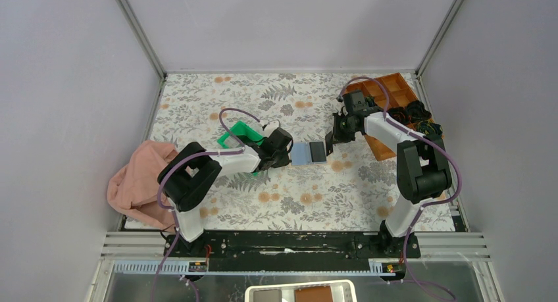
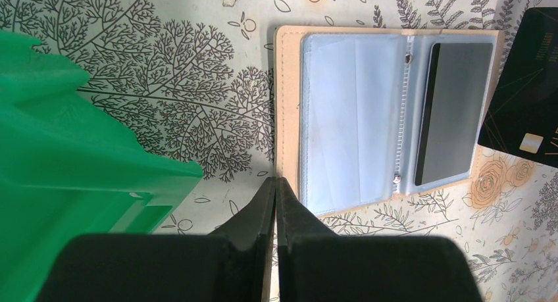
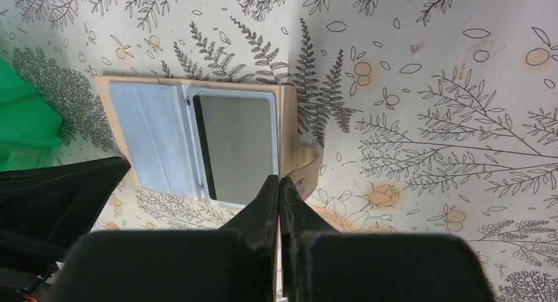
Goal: Put the credit cards into the card holder
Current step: Turn over the card slot in the card holder.
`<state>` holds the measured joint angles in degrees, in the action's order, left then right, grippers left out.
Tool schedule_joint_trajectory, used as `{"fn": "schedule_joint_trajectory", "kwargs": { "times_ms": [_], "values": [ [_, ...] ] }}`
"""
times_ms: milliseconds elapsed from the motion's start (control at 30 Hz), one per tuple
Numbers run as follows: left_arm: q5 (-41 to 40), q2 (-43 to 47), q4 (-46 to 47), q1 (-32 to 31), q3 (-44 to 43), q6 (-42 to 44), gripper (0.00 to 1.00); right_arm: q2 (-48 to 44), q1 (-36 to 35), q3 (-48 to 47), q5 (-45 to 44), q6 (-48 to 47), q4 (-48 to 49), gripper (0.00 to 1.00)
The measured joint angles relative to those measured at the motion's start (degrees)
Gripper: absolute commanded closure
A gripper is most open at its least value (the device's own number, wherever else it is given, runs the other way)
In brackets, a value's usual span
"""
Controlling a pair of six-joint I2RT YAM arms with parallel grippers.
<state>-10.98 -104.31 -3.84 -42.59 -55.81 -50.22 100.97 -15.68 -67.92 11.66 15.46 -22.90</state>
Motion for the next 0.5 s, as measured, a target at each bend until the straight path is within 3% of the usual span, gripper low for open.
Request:
{"fn": "schedule_joint_trajectory", "kwargs": {
  "times_ms": [500],
  "values": [
    [0.0, -0.3, 0.2, 0.1, -0.2, -0.5, 0.96, -0.7, 0.0, 0.0, 1.4, 0.5, 0.0, 1.00]
  ]
}}
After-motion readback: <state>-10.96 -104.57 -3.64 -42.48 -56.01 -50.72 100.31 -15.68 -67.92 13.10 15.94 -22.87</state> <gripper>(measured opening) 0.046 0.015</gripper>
